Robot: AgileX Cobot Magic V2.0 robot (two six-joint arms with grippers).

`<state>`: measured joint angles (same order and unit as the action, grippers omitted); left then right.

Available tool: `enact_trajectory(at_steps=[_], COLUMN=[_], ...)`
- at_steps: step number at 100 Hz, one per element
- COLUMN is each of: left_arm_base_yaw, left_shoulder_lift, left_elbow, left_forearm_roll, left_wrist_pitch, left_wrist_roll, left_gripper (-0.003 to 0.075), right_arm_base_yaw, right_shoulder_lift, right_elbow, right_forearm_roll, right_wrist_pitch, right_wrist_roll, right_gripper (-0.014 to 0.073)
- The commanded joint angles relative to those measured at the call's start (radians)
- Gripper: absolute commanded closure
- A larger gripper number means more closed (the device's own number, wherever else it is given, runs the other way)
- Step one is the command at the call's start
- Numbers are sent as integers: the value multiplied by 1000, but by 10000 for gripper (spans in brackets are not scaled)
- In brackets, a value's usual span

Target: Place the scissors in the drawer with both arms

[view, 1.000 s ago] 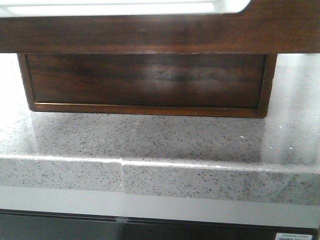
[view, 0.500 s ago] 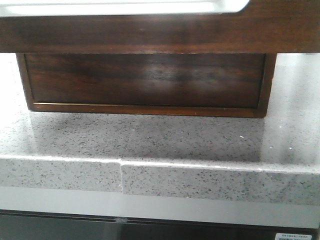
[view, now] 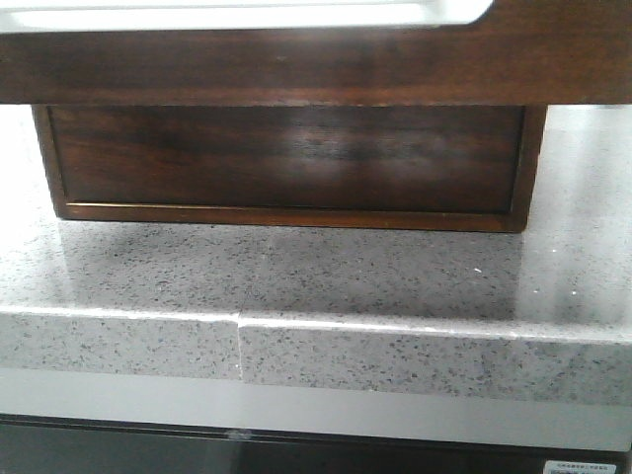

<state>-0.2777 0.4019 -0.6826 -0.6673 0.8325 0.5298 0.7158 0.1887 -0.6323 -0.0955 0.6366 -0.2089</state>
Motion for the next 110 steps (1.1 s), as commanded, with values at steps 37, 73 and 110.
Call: enact_trajectory(at_steps=[37,73,110], left_arm_base_yaw=[-9,-9,-9], left_shoulder_lift=[-36,-321,-335], left_elbow=[37,319,603], left_forearm_roll=[112,618,770], left_wrist_pitch=[-126,-705,-697], left_wrist_roll=[20,-327,-742], left_gripper=[740,740,740], right_arm_base_yaw=[0,0,0], right_shoulder_lift=[14,14,14], right_elbow=[-20,-20,-20], right_forearm_roll=[-15,-15,-15], right_wrist_pitch=[-83,-83,-83], right_wrist_roll=[6,6,6], right_gripper=[638,638,638])
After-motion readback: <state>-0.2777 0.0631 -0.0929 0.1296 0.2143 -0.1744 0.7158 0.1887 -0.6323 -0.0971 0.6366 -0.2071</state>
